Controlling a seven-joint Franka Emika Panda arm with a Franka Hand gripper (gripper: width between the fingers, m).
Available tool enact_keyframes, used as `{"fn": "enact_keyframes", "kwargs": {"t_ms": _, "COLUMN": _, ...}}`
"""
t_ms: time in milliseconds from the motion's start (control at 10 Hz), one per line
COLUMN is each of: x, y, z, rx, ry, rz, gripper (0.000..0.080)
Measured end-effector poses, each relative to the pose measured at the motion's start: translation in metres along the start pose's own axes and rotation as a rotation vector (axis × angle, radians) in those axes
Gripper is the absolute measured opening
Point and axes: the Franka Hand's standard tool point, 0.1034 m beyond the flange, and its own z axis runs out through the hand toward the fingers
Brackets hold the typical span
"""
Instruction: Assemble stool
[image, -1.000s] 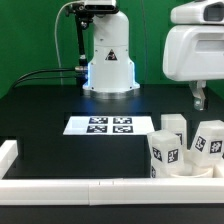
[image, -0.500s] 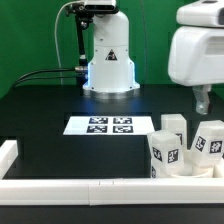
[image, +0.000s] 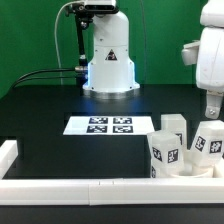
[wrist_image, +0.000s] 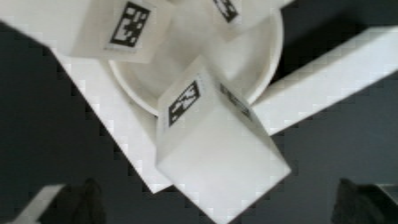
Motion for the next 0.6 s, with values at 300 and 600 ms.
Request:
{"fn": "enact_keyframes", "kwargs": {"t_ms": 300, "x": 0.003, "y": 0.003, "z": 0.013, "rx": -0.059, "ry": -0.006, "rz": -0.337, "gripper": 0.0648}}
{"fn": "enact_keyframes", "kwargs": {"t_ms": 600, "x": 0.008, "y": 0.000, "z": 0.021, "rx": -0.098, "ry": -0.046, "rz": -0.647, "gripper": 0.0648}}
